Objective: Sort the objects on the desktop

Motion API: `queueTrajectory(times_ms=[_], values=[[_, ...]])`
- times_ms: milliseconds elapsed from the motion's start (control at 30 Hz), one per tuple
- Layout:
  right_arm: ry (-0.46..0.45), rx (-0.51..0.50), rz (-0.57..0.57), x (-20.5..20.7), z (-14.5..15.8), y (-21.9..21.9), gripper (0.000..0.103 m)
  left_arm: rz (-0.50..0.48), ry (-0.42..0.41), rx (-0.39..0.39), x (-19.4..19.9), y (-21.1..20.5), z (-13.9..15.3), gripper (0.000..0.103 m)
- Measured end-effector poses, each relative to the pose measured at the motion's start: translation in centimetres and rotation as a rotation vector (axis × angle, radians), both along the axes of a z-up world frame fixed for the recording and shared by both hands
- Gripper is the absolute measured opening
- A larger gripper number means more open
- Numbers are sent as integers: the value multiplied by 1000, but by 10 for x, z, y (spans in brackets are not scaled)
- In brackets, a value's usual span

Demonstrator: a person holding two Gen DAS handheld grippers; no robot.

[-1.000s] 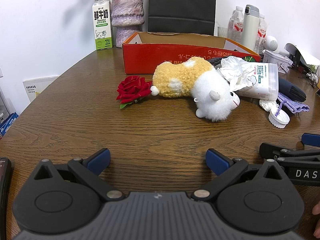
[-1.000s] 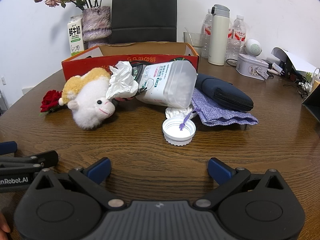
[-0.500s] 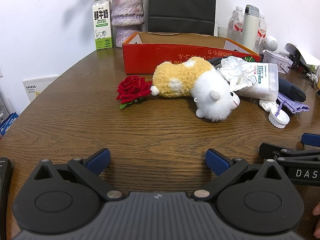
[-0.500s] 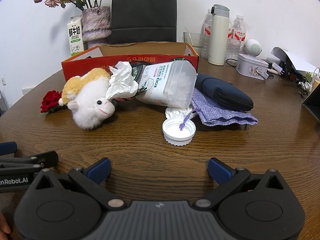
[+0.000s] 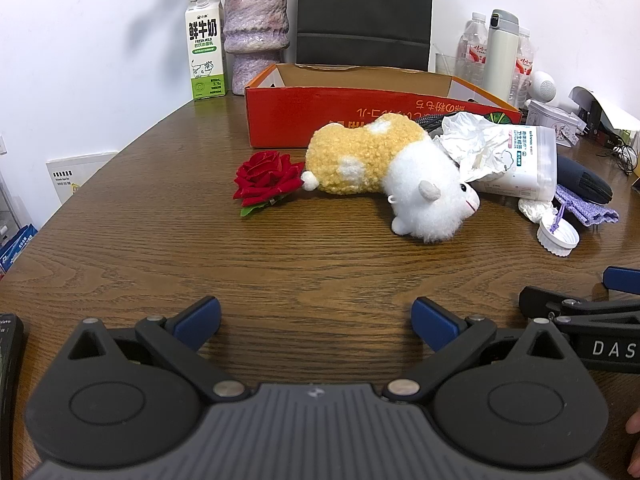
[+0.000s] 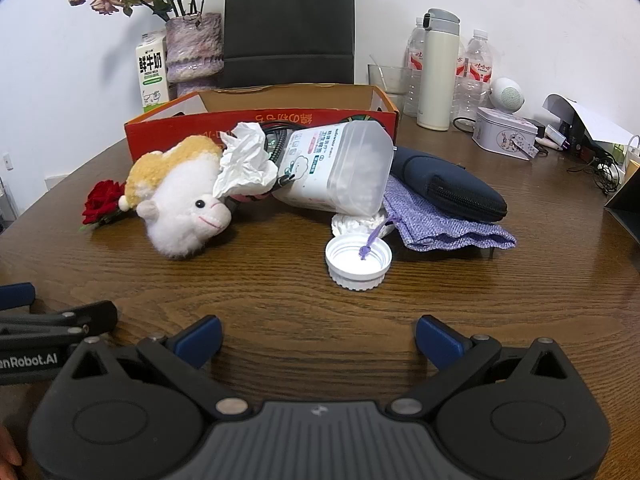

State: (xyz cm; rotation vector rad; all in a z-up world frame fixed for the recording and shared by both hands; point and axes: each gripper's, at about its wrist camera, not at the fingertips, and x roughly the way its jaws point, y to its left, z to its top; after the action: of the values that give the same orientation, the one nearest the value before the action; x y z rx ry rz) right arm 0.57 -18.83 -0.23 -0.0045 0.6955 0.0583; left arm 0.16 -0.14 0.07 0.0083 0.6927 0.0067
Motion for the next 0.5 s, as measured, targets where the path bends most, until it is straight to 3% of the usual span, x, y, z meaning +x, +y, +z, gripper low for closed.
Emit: queueTrajectory(times_ms=[367,500], values=[[0,-3,1,0,0,1,103,1,-1,0,0,0,-1,103],[7,-5,73,1,1,1,103,-21,-9,12,-3,0,0,103]])
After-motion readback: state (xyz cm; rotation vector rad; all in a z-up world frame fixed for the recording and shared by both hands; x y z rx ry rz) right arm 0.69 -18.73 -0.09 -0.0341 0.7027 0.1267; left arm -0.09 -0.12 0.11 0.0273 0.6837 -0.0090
